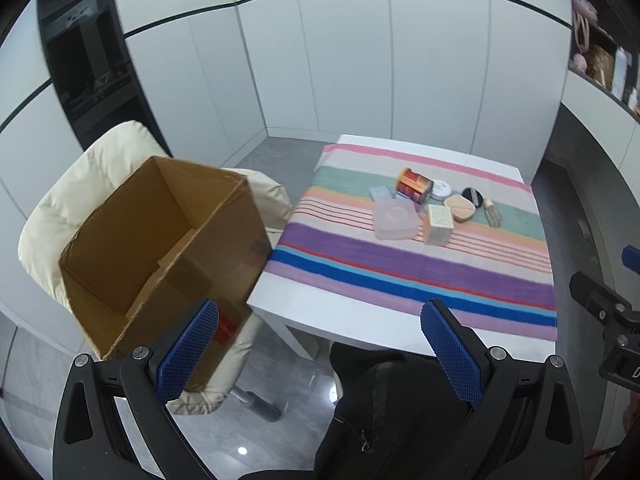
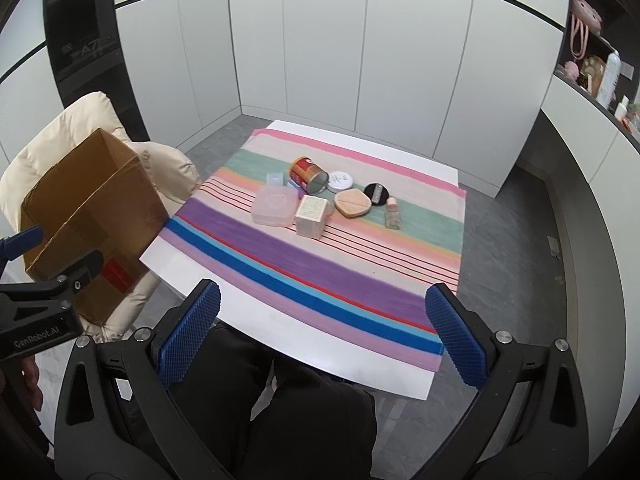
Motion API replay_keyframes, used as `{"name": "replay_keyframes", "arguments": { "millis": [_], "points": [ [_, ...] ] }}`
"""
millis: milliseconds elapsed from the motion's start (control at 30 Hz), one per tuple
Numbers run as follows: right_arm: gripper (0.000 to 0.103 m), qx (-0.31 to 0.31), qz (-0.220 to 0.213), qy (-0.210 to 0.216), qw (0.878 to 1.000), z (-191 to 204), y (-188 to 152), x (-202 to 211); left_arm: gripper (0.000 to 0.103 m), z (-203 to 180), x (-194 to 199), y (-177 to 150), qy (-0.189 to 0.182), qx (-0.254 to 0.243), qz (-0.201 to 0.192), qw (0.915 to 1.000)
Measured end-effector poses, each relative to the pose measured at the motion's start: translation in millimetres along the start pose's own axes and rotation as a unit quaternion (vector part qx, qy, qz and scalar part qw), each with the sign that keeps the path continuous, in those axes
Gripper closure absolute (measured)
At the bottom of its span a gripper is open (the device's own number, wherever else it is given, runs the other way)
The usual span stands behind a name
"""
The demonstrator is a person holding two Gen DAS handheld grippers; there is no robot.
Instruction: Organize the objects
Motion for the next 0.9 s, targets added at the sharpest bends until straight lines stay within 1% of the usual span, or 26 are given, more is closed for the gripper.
{"name": "replay_keyframes", "arguments": {
  "millis": [133,233,367,500,567,633,800,900],
  "points": [
    [0.000,-0.008,0.002,-0.004,1.000,-10.7,-2.2,0.3,0.001,-13.7,-4.3,3.6,-0.008,-0.014,-0.001,0.9999],
    [0.000,-0.012,0.001,-0.010,1.000,-17.2,-2.2,-2.1,0.001,-24.7,-9.1,6.4,-0.011,-0.027,-0.009,0.9995],
    [0.000,-0.019,0.007,-0.017,1.000,-31.0,-0.8,-10.0,0.001,-40.3,-24.3,9.8,-0.008,-0.055,0.002,0.9985],
    [0.000,-0.035,0.018,-0.041,0.998,-46.2,-1.6,-19.0,0.005,-56.0,-36.5,16.4,-0.027,-0.080,0.011,0.9964],
    [0.000,-0.034,0.025,-0.049,0.998,-50.8,-1.1,-25.4,0.005,-61.9,-40.9,23.5,-0.024,-0.086,0.010,0.9960],
    [0.000,-0.044,0.025,-0.045,0.998,-58.1,1.1,-31.0,0.005,-66.6,-46.4,30.8,-0.021,-0.088,0.012,0.9958],
    [0.000,-0.051,0.034,-0.040,0.997,-69.0,11.2,-53.3,0.004,-79.7,-71.4,55.6,-0.038,-0.089,0.022,0.9951],
    [0.000,-0.055,0.053,-0.042,0.996,-76.0,14.7,-77.3,0.004,-84.8,-90.6,69.1,-0.042,-0.089,0.025,0.9949]
  ]
}}
Point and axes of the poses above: each gripper's, at about its wrist camera, not at the fingertips, and x roughly against the way its jaws point, z to its left, y to its top, the point moved 1 cm from there along -x, roughly the way its jaws point, and after that the axes turned 6 degrees about -x, right-handed, at the moved point
